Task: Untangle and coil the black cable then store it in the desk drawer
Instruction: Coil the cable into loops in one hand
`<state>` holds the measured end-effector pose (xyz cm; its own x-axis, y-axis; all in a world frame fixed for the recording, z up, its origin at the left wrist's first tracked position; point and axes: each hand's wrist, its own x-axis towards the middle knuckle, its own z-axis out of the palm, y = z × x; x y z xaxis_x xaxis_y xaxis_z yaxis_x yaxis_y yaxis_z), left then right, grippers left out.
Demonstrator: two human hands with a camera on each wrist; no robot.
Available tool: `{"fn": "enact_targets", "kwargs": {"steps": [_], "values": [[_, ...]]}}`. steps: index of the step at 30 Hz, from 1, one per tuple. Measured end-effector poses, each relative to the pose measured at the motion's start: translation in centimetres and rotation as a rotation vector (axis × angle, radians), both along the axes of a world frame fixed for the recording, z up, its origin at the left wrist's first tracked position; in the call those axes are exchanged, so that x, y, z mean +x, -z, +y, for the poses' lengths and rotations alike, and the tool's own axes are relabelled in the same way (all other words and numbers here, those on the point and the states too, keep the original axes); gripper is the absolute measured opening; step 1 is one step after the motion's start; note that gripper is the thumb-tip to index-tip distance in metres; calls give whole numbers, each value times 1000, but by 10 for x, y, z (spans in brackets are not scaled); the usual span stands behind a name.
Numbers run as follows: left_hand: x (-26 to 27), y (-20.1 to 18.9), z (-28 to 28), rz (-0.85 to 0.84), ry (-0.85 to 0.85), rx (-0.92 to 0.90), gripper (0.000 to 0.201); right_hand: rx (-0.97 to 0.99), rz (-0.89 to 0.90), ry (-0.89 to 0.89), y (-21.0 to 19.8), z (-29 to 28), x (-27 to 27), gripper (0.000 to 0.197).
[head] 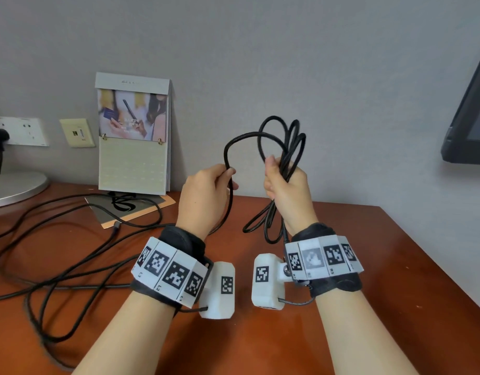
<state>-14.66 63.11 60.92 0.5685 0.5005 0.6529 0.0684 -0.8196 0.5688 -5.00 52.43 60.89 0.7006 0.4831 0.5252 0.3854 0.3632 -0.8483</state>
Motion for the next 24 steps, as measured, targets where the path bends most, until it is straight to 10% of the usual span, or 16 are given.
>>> {"fn": "enact_targets", "kwargs": {"steps": [10,24], "values": [[-2,-2,-15,48,187,-2,12,-64,-79,58,5,8,-7,19],[0,2,-20,89,257,48,61,-74,2,-17,0,-2,-5,17]]}}
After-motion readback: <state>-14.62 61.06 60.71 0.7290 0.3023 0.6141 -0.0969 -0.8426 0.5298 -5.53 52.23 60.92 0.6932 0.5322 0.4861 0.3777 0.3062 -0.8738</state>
